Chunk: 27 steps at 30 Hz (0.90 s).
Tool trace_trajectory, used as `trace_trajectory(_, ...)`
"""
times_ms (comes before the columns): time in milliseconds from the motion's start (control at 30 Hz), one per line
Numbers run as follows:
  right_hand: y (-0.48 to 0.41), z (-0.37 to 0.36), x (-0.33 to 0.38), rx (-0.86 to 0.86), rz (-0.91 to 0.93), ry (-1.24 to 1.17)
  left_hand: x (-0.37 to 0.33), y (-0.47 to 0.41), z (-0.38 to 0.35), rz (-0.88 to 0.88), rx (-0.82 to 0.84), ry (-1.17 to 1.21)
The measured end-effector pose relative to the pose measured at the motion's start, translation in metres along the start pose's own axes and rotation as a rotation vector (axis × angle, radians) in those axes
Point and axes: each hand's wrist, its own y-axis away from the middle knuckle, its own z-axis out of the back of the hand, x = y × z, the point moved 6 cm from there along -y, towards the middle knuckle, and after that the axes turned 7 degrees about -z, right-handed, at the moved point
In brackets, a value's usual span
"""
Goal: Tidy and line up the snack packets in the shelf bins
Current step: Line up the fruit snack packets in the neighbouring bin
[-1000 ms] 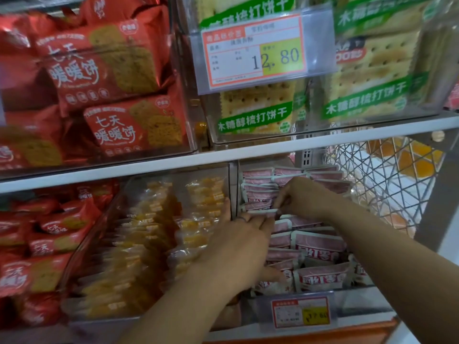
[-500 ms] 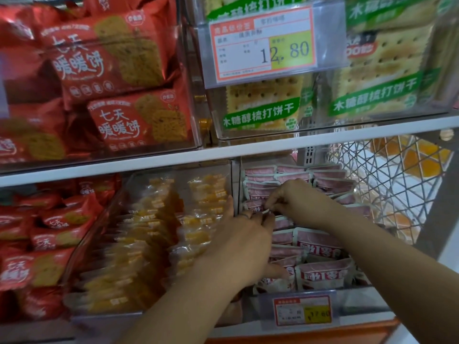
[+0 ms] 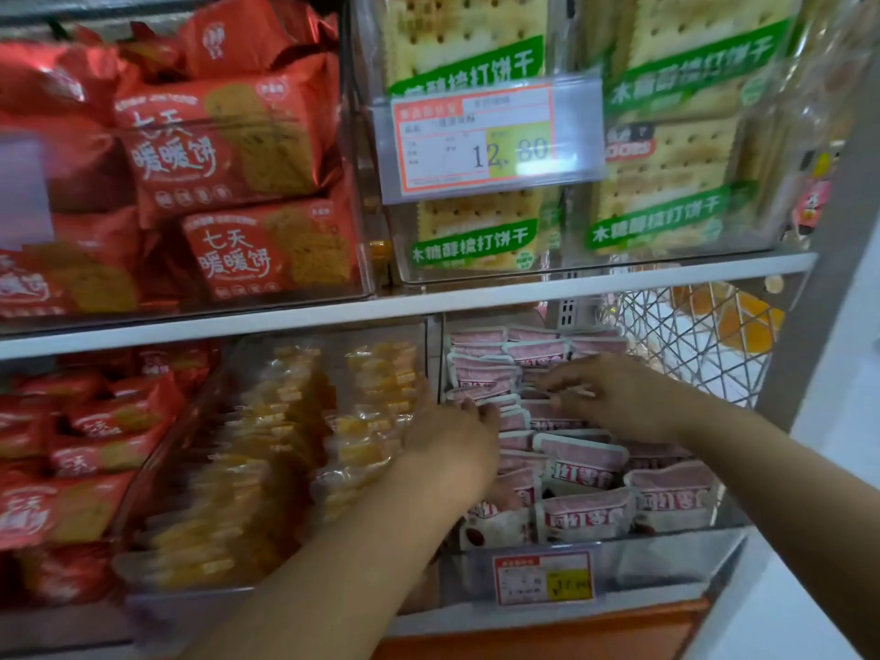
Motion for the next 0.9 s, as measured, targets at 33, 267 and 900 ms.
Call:
trace_trajectory(33, 0.01, -0.006, -0.001, 0.079, 0.01, 0.056, 0.001, -0.002, 0.001, 0.005, 0.015, 0.008)
trace_trajectory(267, 0.069, -0.042, -0.013, 0.116, -0.142, 0.436, 0.0, -0.002, 0.003, 0.019, 0.027, -0.007)
trace_trajectory(900, 0.124, -0.023, -0.016, -0.115, -0.222, 0.14, -0.071, 0.034, 0.012, -0.344, -0.524, 0.282)
